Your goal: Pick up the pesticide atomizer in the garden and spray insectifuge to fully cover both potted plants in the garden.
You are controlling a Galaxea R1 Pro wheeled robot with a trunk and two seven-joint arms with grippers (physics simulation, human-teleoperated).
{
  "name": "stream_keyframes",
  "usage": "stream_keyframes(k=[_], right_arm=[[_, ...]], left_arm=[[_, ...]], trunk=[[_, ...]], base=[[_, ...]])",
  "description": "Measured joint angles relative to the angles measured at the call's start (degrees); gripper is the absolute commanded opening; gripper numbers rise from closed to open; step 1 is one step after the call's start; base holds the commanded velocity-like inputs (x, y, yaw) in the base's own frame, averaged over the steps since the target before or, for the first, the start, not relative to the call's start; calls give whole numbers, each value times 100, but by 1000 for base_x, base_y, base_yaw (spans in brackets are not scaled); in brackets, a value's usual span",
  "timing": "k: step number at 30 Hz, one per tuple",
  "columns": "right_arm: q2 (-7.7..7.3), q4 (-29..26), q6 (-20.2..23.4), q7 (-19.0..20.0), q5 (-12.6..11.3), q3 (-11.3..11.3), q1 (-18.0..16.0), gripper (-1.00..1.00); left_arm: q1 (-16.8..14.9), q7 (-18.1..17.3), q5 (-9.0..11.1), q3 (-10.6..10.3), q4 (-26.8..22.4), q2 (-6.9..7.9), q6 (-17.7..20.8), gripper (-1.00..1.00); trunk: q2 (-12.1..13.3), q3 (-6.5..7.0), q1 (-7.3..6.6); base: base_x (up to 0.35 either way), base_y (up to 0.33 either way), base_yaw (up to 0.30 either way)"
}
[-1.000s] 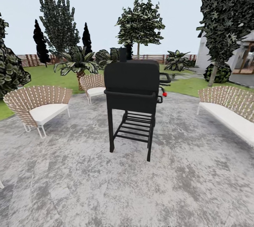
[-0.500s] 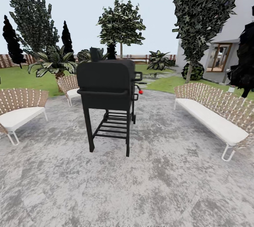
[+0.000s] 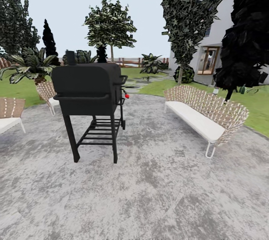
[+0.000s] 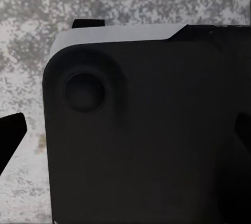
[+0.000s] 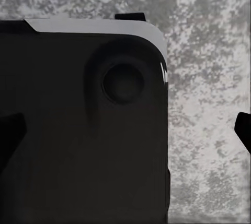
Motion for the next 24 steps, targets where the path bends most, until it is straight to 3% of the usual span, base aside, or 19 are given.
stream_keyframes(k=[17,24], right_arm=[[-4,1,-156,-9,0,8,1,100],[-10,2,-277,-6,6,13,2,100]], left_arm=[[1,1,0,2,-58,7,4,100],[2,-11,0,7,-60,18,7,100]], trunk=[[0,-1,-1],[0,-20,-2]], base=[[-17,-336,-28],[54,-241,102]])
